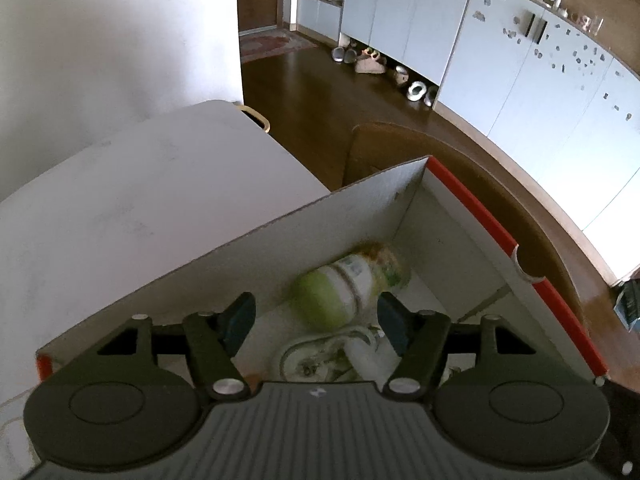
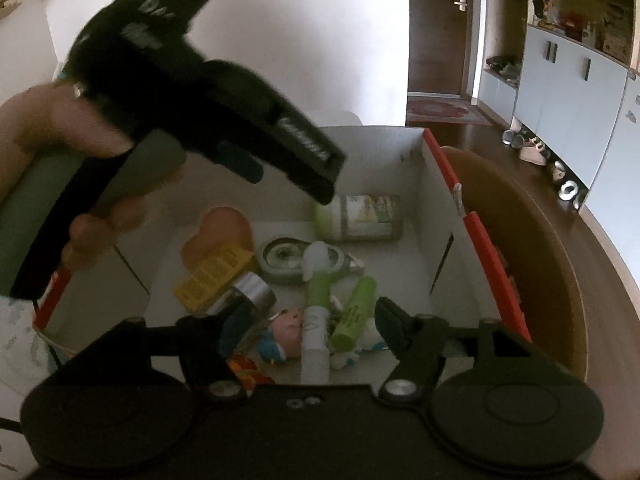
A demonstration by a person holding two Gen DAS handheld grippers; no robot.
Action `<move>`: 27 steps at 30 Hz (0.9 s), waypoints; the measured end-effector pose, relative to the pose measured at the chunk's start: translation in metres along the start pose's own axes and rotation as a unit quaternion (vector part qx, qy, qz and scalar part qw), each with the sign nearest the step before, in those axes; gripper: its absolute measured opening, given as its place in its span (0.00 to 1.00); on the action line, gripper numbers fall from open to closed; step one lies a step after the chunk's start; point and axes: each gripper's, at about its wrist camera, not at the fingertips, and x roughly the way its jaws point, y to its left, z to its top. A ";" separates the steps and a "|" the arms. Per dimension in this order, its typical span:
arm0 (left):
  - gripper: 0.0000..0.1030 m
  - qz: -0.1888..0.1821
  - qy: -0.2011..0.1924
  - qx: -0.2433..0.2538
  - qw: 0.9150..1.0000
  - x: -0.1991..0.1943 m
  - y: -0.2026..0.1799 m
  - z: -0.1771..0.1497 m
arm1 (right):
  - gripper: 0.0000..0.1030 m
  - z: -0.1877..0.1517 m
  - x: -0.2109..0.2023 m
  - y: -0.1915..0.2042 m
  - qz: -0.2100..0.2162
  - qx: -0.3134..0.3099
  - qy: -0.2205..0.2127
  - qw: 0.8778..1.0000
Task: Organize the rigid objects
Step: 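Withdraw both tools from the box back over the table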
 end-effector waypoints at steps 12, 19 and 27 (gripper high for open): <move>0.65 -0.001 -0.029 -0.010 1.000 -0.049 0.010 -0.027 | 0.70 0.007 -0.026 0.008 0.005 0.013 -0.013 1.000; 0.65 -0.010 -0.053 -0.008 0.998 -0.083 0.016 -0.041 | 0.74 0.014 -0.041 0.019 0.005 0.012 -0.028 1.000; 0.72 -0.020 -0.077 -0.022 0.997 -0.121 0.032 -0.064 | 0.81 0.014 -0.063 0.043 0.005 0.013 -0.049 0.999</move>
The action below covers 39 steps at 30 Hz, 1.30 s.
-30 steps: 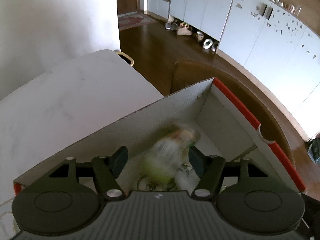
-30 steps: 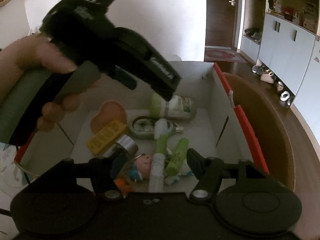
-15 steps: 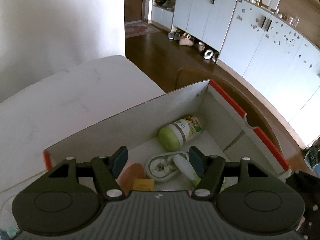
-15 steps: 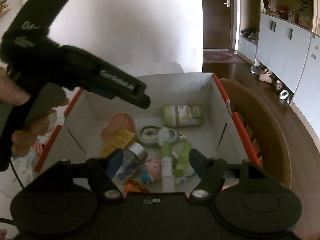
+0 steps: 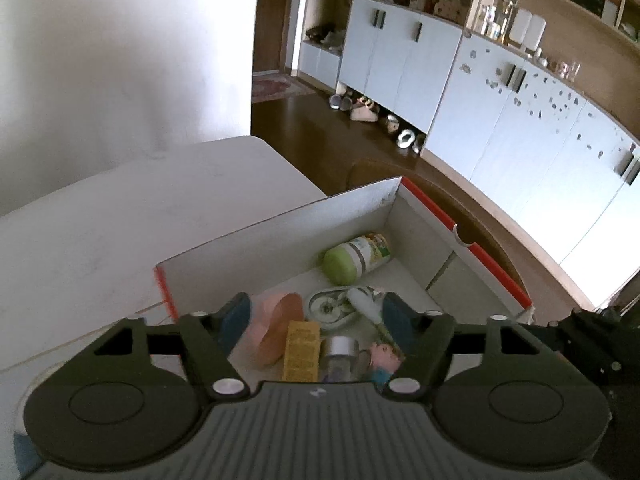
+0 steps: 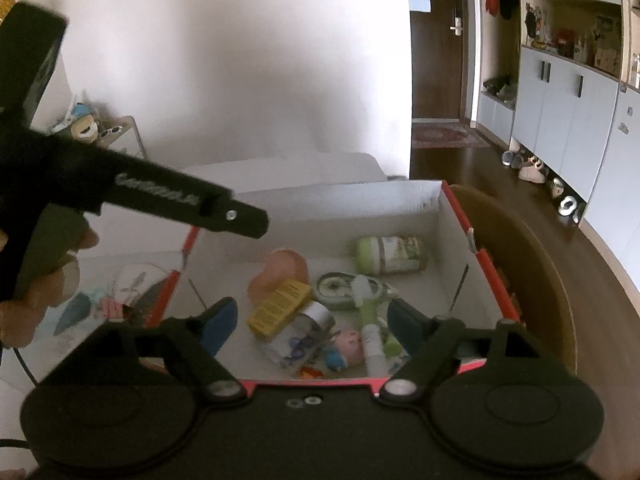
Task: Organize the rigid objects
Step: 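Withdraw both tools from the box back over the table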
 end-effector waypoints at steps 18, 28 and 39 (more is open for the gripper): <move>0.79 0.007 -0.030 -0.011 0.999 -0.080 0.066 -0.051 | 0.99 -0.004 -0.026 0.065 0.002 0.030 -0.039 0.999; 0.83 0.003 -0.029 -0.030 0.999 -0.106 0.117 -0.073 | 0.99 -0.007 -0.019 0.113 0.011 0.035 -0.037 0.999; 0.99 -0.008 -0.033 -0.043 0.999 -0.120 0.174 -0.094 | 0.99 -0.007 0.001 0.160 0.010 0.031 -0.027 0.999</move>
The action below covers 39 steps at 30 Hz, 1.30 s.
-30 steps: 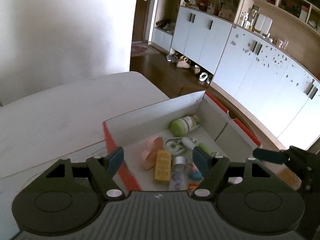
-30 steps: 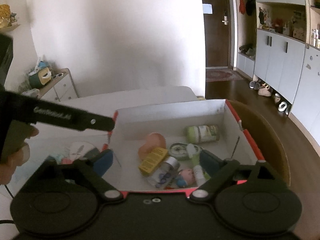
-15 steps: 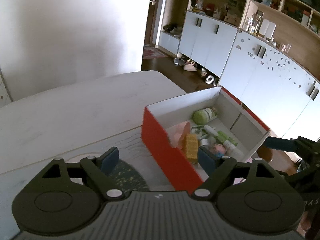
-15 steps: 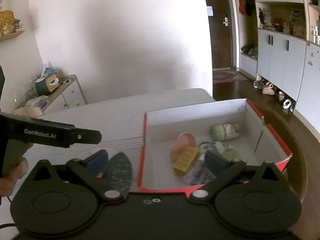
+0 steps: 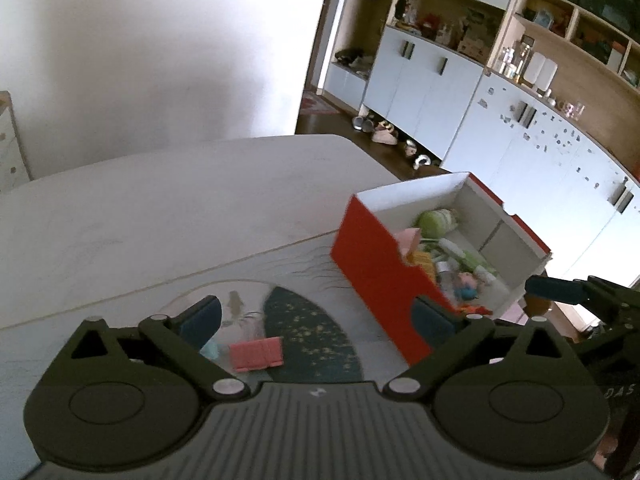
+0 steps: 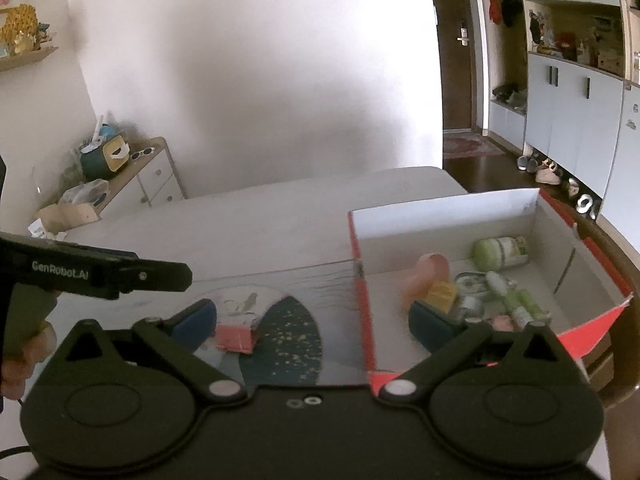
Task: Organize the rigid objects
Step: 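Withdraw both tools from the box back over the table, then grasp the teal eraser with left tool while right tool grasps pink binder clip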
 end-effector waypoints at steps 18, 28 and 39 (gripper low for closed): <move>1.00 0.058 0.001 0.038 0.998 0.038 0.047 -0.059 | 0.99 0.005 0.061 0.047 -0.013 -0.011 0.051 0.999; 1.00 0.074 -0.004 0.036 0.997 0.066 0.057 -0.077 | 0.97 -0.001 0.105 0.057 -0.013 -0.030 0.092 0.995; 1.00 0.080 0.005 -0.024 0.996 0.081 0.106 -0.073 | 0.92 -0.027 0.138 0.071 -0.002 -0.062 0.130 0.990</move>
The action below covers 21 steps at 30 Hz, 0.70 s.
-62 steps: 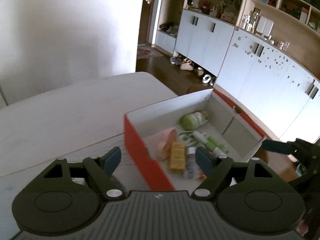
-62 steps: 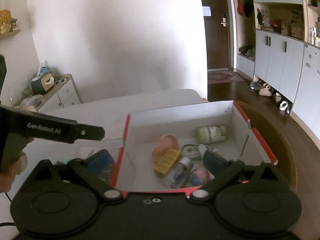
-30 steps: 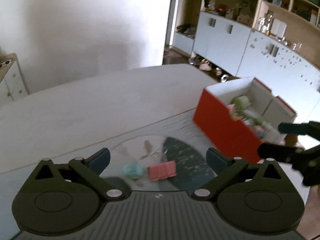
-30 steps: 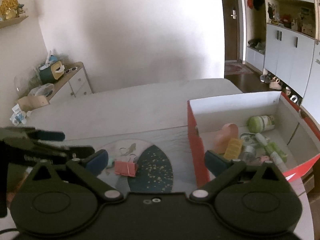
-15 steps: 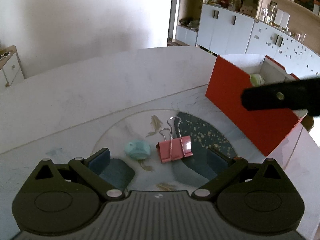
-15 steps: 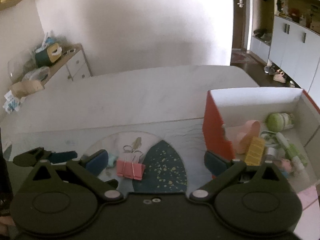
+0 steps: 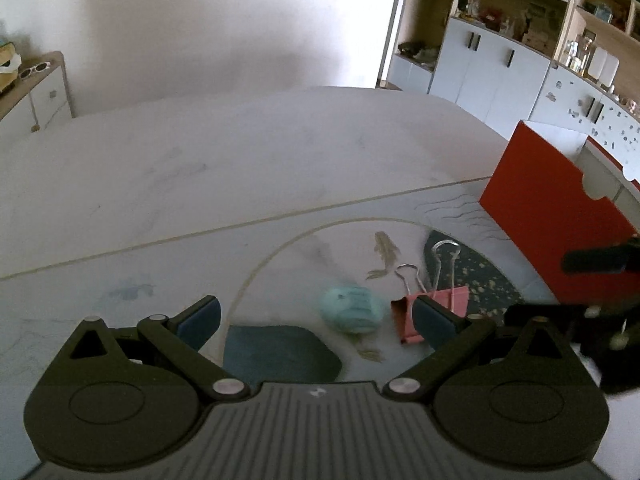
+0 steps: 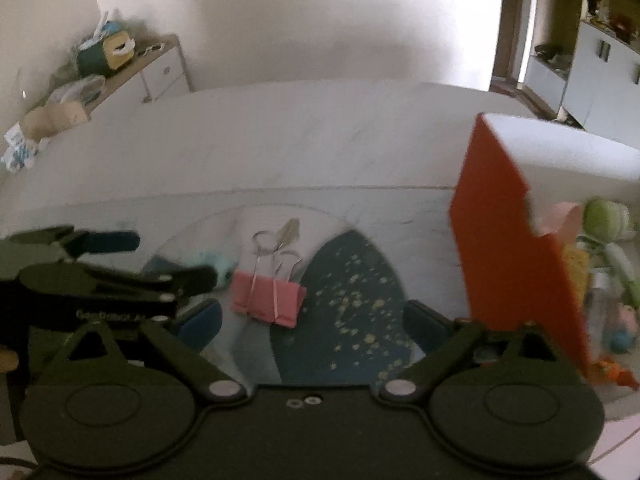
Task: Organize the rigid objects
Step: 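Grasp the teal eraser with left tool while right tool grasps pink binder clip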
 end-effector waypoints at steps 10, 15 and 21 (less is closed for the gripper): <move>0.99 -0.002 0.010 -0.013 1.000 0.019 0.012 0.002 | 0.87 -0.005 0.027 0.017 0.005 -0.020 0.012 1.000; 0.98 -0.013 0.012 -0.011 1.000 0.023 0.011 0.004 | 0.79 -0.003 0.039 0.026 -0.002 -0.025 0.003 1.000; 0.90 -0.006 0.011 -0.005 1.000 0.026 0.004 0.004 | 0.74 -0.006 0.048 0.032 -0.022 -0.022 -0.004 1.000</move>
